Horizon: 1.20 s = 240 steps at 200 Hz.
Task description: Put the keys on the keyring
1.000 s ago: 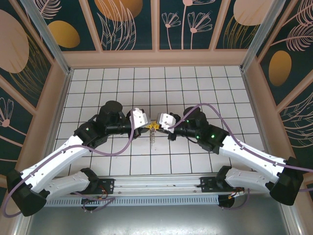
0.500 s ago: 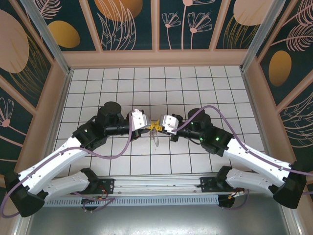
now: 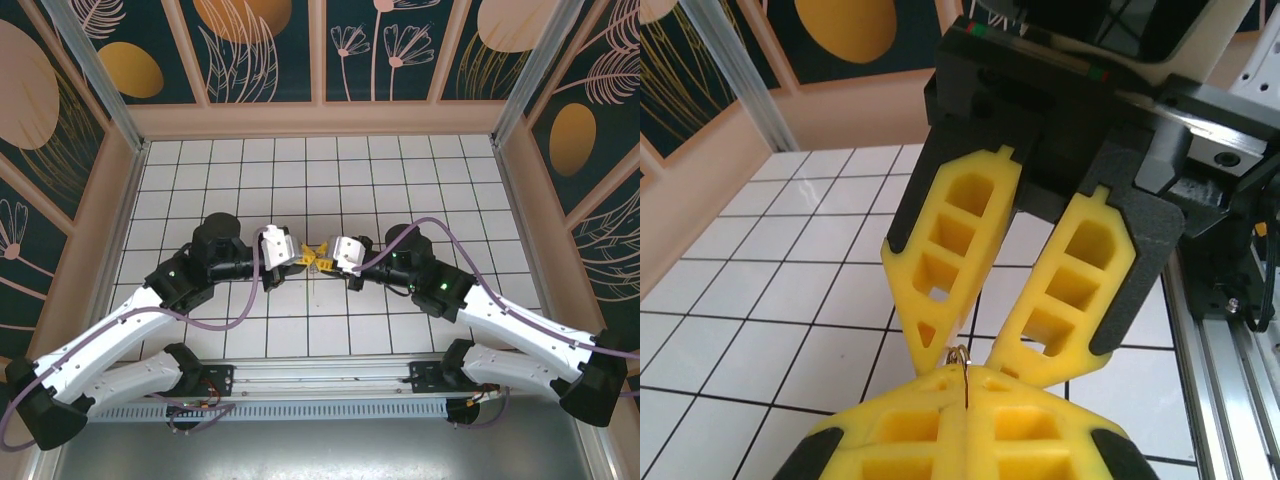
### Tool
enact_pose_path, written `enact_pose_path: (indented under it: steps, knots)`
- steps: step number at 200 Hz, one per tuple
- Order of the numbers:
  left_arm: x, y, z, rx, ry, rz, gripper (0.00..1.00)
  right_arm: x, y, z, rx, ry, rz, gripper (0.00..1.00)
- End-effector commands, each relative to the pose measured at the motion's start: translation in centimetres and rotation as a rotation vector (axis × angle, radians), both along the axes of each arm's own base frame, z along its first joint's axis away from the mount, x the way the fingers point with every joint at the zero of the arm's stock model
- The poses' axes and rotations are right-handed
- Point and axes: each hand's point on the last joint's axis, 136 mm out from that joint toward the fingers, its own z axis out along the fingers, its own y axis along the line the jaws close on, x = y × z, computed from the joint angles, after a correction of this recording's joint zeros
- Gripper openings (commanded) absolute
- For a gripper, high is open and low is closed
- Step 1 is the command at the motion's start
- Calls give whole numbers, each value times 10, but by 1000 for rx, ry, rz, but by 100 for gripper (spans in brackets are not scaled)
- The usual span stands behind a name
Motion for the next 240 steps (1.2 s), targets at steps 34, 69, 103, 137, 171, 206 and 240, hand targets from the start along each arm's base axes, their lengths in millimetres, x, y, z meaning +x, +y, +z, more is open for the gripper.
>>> enact_pose_path:
  steps: [34,69,103,137,171,206,240]
  knots:
    - [-25,-6,43,-160,-47,-136,0,-5,-5,23,112,-44,-9,12]
    - [-26,-7,40,-165,-35,-144,0,-7,-9,31,148,-73,-10,0]
    - [-13,-5,28,-102,-26,-70,0,-1,-13,31,141,-94,-48,0]
    - [-1,4,14,18,-12,11,4,18,-14,18,47,-99,-139,0]
    - [8,9,-6,124,7,55,18,21,-9,9,-8,-98,-151,0]
    - [12,7,0,147,-12,54,24,18,-5,9,-19,-96,-134,0]
    - [13,2,-5,163,0,36,24,15,-2,6,-21,-82,-114,0]
